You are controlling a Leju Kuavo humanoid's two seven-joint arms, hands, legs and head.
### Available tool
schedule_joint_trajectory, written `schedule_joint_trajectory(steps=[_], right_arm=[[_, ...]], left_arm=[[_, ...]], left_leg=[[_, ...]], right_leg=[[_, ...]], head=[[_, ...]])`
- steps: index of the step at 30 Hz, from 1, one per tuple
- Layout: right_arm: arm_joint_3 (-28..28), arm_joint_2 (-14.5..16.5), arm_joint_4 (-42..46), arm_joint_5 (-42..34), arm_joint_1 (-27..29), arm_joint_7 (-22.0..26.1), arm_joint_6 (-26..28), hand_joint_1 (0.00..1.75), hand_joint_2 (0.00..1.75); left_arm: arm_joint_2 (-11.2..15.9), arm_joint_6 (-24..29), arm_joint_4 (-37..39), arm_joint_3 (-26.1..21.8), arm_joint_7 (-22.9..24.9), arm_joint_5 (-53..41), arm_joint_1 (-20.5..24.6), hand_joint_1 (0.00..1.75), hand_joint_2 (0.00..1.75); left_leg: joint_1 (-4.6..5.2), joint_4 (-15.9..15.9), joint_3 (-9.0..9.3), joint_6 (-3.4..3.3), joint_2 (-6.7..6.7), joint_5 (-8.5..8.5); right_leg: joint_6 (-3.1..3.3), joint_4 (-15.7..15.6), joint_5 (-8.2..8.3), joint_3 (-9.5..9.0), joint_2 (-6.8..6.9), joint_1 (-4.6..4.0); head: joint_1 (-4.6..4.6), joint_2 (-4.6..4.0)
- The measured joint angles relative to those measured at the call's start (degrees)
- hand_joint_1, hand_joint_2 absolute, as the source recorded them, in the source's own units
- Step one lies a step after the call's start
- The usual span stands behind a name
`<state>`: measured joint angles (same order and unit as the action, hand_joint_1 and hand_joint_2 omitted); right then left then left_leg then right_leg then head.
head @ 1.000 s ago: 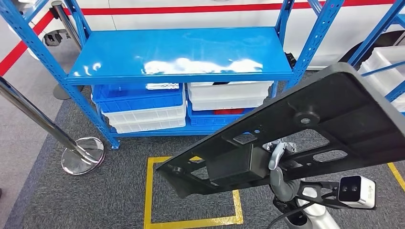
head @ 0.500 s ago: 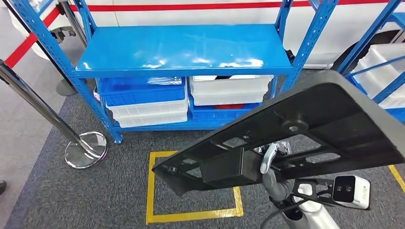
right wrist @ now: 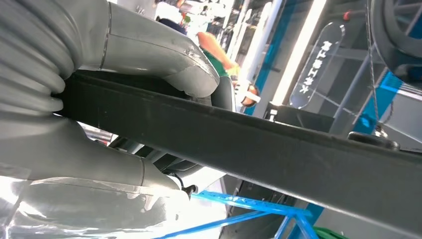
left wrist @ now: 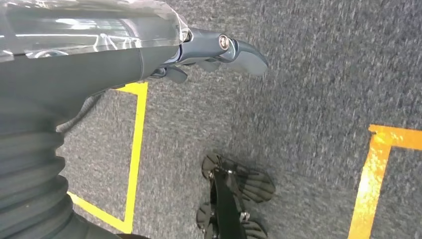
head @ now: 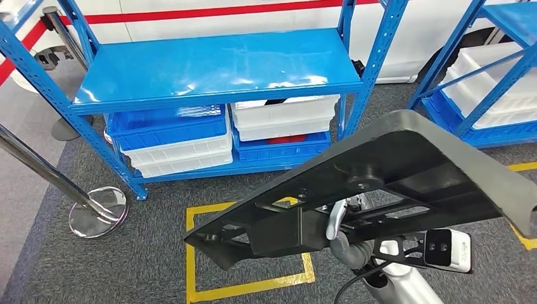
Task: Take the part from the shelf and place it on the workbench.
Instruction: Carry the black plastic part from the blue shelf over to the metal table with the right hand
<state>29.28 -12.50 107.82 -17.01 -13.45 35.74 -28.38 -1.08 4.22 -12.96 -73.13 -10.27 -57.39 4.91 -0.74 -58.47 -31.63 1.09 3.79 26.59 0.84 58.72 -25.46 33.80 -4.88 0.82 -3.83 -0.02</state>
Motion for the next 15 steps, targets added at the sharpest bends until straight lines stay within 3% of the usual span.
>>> schedule_joint_trajectory(steps=[1, 3, 5, 7, 8, 9, 10, 11, 12, 14, 15], right_arm=[[0.4, 0.5, -0.1, 0.7, -0.1, 0.0, 0.2, 1.75, 1.75], [1.2, 1.3, -0.1, 1.6, -0.2, 0.0, 0.5, 1.75, 1.75], [2.0, 1.8, -0.1, 2.0, -0.5, 0.0, 1.1, 1.75, 1.75], [2.8, 2.3, -0.2, 2.1, -0.9, 0.0, 1.5, 1.75, 1.75], [3.2, 2.5, -0.3, 2.2, -0.9, 0.0, 1.5, 1.75, 1.75], [3.7, 2.7, -0.4, 2.3, -0.9, 0.0, 1.5, 1.75, 1.75], [4.1, 2.9, -0.6, 2.4, -0.9, 0.0, 1.5, 1.75, 1.75], [4.4, 3.0, -0.7, 2.5, -0.9, 0.0, 1.6, 1.75, 1.75], [4.7, 3.2, -0.8, 2.5, -1.0, 0.0, 1.6, 1.75, 1.75], [5.0, 3.5, -0.9, 2.8, -1.2, 0.0, 2.1, 1.75, 1.75], [5.2, 3.7, -0.9, 3.2, -1.3, 0.0, 2.5, 1.75, 1.75]], left_arm=[[-0.1, 0.4, 0.0, -0.4, 0.2, 0.4, 0.0, 0.0, 1.75], [-0.3, 1.2, 0.0, -1.0, 0.5, 1.1, 0.1, 0.0, 1.75], [-0.7, 2.0, 0.0, -1.6, 0.8, 1.4, 0.2, 0.0, 1.75], [-1.1, 2.8, 0.0, -2.1, 1.1, 1.6, 0.0, 0.0, 1.75], [-1.3, 3.2, 0.0, -2.3, 1.1, 1.5, -0.2, 0.0, 1.75], [-1.5, 3.5, 0.0, -2.5, 1.2, 1.5, -0.3, 0.0, 1.75], [-1.7, 3.7, 0.0, -2.6, 1.2, 1.5, -0.3, 0.0, 1.75], [-1.9, 3.8, 0.0, -2.6, 1.2, 1.5, -0.3, 0.0, 1.75], [-2.1, 3.9, 0.0, -2.6, 1.2, 1.4, -0.2, 0.0, 1.75], [-2.5, 3.9, 0.0, -2.6, 1.2, 1.2, -0.2, 0.0, 1.75], [-2.6, 3.9, 0.0, -2.6, 1.2, 1.0, -0.2, 0.0, 1.75]], left_leg=[[0.06, 0.5, 0.19, -0.19, 0.31, 0.19], [0.01, 1.1, 0.27, -0.75, -0.75, -0.17], [-0.16, 1.9, 0.43, -1.53, -2.02, -0.73], [-0.02, 2.2, 0.37, -1.95, -3.44, -0.92], [0.1, 2.2, 0.26, -2.02, -4.21, -0.91], [0.19, 2.1, 0.17, -2.06, -4.96, -0.88], [0.26, 2.0, 0.1, -2.08, -5.7, -0.82], [0.31, 1.8, 0.07, -2.07, -6.36, -0.74], [0.36, 1.7, 0.1, -2.02, -6.94, -0.62], [0.64, 1.3, 0.19, -1.69, -7.95, -0.27], [0.81, 1.2, 0.22, -1.45, -8.44, -0.12]], right_leg=[[-0.43, 0.0, 0.21, 0.3, -0.55, 0.12], [-1.29, -0.2, 0.5, 0.67, -1.12, 0.27], [-1.83, 1.7, -0.99, 1.66, 1.06, 0.05], [-2.08, 8.1, -4.72, 4.64, 3.81, -0.06], [-2.18, 12.0, -6.46, 6.44, 4.29, -0.03], [-2.26, 14.9, -7.4, 7.73, 4.49, -0.02], [-2.3, 15.9, -7.23, 8.03, 4.61, -0.02], [-2.27, 14.6, -6.03, 7.15, 4.81, -0.04], [-2.14, 11.3, -4.15, 5.23, 5.33, -0.09], [-1.41, 3.4, -1.45, 1.05, 8.1, -0.56], [-0.95, 1.0, -0.94, -0.11, 9.13, -0.82]], head=[[-0.01, 0.0], [0.0, 0.0], [0.01, 0.0], [0.01, 0.0], [0.01, 0.0], [0.01, 0.0], [0.01, 0.0], [0.01, 0.0], [0.01, 0.0], [0.01, 0.0], [0.01, 0.0]])
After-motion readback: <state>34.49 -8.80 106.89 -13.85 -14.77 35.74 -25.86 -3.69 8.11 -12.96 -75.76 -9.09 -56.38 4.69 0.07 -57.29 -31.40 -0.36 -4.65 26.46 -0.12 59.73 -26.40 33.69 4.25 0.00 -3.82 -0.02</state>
